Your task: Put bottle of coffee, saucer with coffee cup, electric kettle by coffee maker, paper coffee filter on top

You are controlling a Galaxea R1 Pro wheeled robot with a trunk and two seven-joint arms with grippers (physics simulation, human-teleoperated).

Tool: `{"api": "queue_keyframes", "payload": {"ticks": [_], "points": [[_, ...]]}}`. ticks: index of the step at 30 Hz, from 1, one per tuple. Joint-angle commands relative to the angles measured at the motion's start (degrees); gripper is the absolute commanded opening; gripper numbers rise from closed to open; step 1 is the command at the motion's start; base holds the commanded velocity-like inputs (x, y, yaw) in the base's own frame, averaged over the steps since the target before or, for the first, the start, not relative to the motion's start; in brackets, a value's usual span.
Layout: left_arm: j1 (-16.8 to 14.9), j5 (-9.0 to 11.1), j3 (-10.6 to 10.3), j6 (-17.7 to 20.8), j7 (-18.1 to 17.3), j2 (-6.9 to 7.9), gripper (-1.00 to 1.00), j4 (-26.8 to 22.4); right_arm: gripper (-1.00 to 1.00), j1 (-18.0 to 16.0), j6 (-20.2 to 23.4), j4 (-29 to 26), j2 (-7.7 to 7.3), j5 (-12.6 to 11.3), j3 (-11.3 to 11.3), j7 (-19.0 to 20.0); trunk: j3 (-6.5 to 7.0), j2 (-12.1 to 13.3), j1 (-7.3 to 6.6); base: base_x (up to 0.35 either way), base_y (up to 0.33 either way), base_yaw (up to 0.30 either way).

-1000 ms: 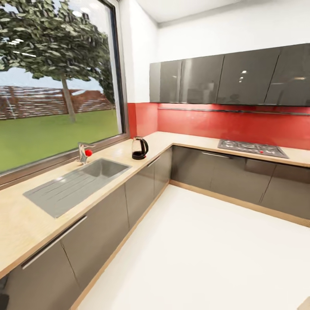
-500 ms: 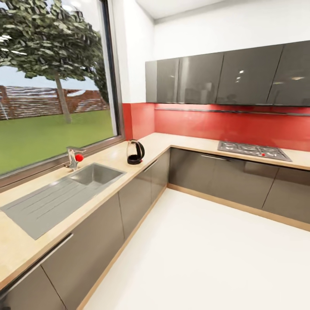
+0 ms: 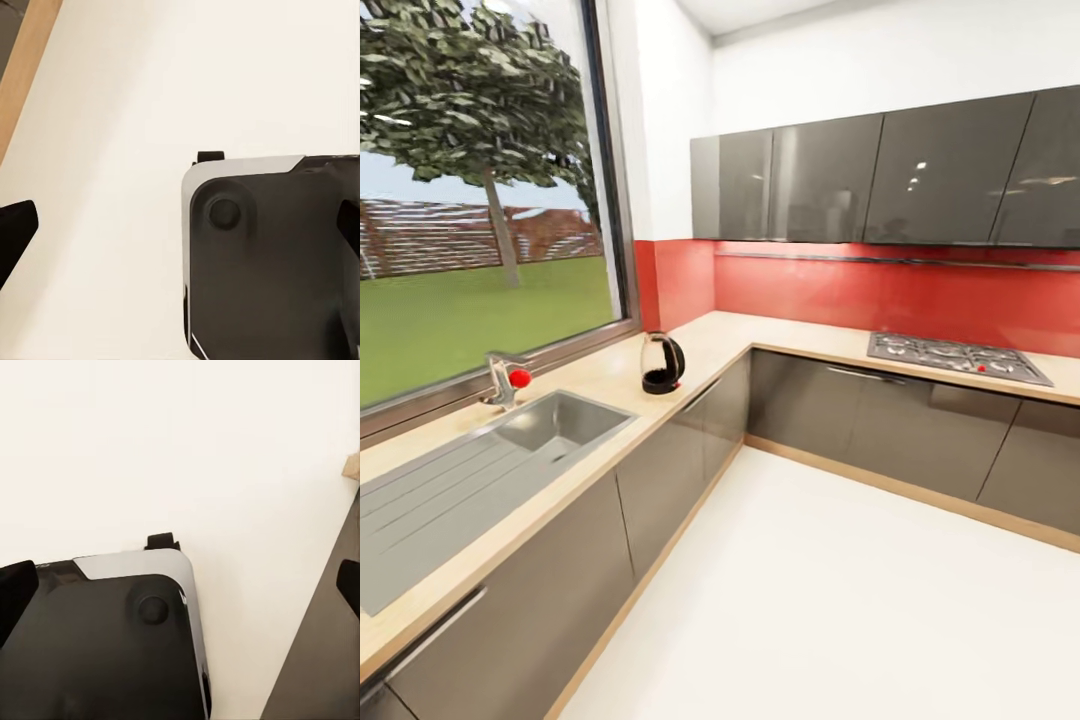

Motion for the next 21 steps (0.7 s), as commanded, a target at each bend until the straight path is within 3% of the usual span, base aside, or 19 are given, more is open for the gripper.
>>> {"api": "queue_keyframes", "payload": {"ticks": [1, 6, 14, 21], "points": [[-0.07, -0.62, 0.32, -0.34, 0.35, 0.02, 1.0, 0.21, 1.0, -0.02, -0.03, 0.01, 0.0, -0.51, 0.14, 0.07, -0.06, -0.06, 0.05, 0.289, -0.202, 0.0], [-0.07, -0.56, 0.37, -0.34, 0.35, 0.08, 1.0, 0.16, 1.0, -0.02, -0.01, 0.03, 0.0, -0.51, 0.17, 0.18, -0.06, -0.06, 0.05, 0.288, -0.204, -0.072], [-0.07, -0.36, 0.46, -0.39, 0.35, 0.45, 1.0, 0.21, 1.0, -0.02, -0.03, 0.03, 0.0, -0.51, 0.23, 0.22, -0.06, -0.06, 0.05, 0.294, -0.179, -0.229], [-0.07, -0.36, 0.45, -0.43, 0.35, 0.46, 1.0, 0.22, 1.0, -0.02, -0.04, 0.03, 0.0, -0.51, 0.23, 0.14, -0.06, -0.06, 0.05, 0.307, -0.151, -0.031]]}}
